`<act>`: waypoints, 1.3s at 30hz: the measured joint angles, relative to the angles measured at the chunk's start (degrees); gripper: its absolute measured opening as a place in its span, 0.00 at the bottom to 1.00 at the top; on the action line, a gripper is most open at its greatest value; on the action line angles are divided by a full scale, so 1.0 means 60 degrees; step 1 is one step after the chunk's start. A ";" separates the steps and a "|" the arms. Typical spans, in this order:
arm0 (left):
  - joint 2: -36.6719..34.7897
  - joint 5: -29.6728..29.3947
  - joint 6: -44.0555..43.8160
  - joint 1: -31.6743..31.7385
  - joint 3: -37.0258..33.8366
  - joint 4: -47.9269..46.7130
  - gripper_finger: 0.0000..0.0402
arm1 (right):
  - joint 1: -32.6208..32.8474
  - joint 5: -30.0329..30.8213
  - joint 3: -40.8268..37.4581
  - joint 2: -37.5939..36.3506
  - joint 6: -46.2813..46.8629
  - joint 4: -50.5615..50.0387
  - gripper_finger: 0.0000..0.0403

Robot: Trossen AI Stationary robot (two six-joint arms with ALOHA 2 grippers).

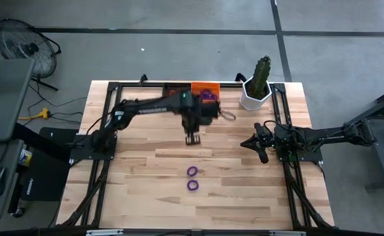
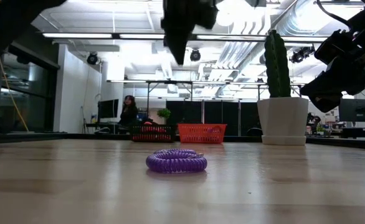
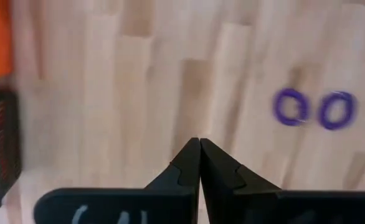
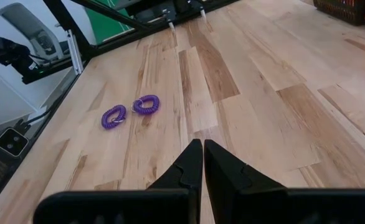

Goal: Sort spring keychains into baskets
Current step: Put the violet spring keychain into the orange basket

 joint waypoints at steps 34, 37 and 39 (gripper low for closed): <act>-0.2018 0.0190 -0.2805 -0.2820 -0.6699 0.5486 0.14 | 0.0004 -0.0004 0.0000 0.0000 0.0000 0.0004 0.03; -0.1866 0.0269 -0.3110 -0.2822 -0.6638 0.6261 0.26 | 0.0001 -0.0004 0.0000 0.0000 0.0000 0.0004 0.03; -0.1804 0.0261 -0.3423 -0.2822 -0.6688 0.6271 0.34 | 0.0001 -0.0001 0.0000 0.0000 0.0000 0.0000 0.03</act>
